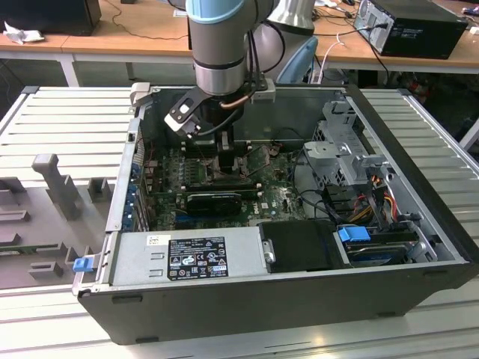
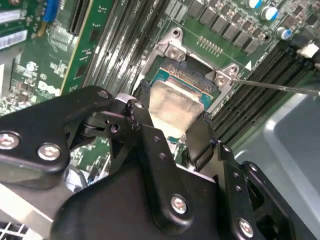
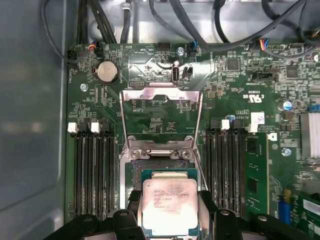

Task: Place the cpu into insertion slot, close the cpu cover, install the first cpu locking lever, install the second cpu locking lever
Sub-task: 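Place the cpu into insertion slot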

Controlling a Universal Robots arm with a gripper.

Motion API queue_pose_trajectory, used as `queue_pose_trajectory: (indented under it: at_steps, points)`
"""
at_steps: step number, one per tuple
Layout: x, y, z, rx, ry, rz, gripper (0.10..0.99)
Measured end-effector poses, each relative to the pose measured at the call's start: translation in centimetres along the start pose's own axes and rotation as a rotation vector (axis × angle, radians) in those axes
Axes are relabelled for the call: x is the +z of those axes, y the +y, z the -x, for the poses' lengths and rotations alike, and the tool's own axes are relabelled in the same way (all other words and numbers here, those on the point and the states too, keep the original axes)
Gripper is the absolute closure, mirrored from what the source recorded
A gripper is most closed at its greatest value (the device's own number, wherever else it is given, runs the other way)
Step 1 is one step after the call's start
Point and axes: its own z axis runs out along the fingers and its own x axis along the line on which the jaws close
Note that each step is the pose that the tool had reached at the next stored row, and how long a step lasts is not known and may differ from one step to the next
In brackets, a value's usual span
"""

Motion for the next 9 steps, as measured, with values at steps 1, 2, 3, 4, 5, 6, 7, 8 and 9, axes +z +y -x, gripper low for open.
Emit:
queue_pose_trajectory:
  at_steps: [1, 2, 3, 4, 5, 6, 7, 8, 9]
  points:
    - [0.19, -0.01, -0.01, 0.000, 0.0000, 0.000, 0.553]
    - [0.50, -0.01, -0.04, 0.000, 0.0000, 0.000, 0.553]
    - [0.77, 0.01, -0.10, 0.000, -0.0001, 0.000, 0.553]
    - [0.92, 0.05, -0.16, 0.000, -0.0001, 0.000, 0.553]
    - [1.11, 0.11, -0.23, 0.000, -0.0002, -0.001, 0.553]
    - [1.20, 0.11, -0.24, 0.000, -0.0002, -0.002, 0.553]
    - [1.33, 0.10, -0.24, 0.000, -0.0002, -0.002, 0.553]
    - [1.44, 0.10, -0.26, 0.000, -0.0002, -0.002, 0.553]
    - [1.52, 0.09, -0.35, 0.000, -0.0003, -0.003, 0.553]
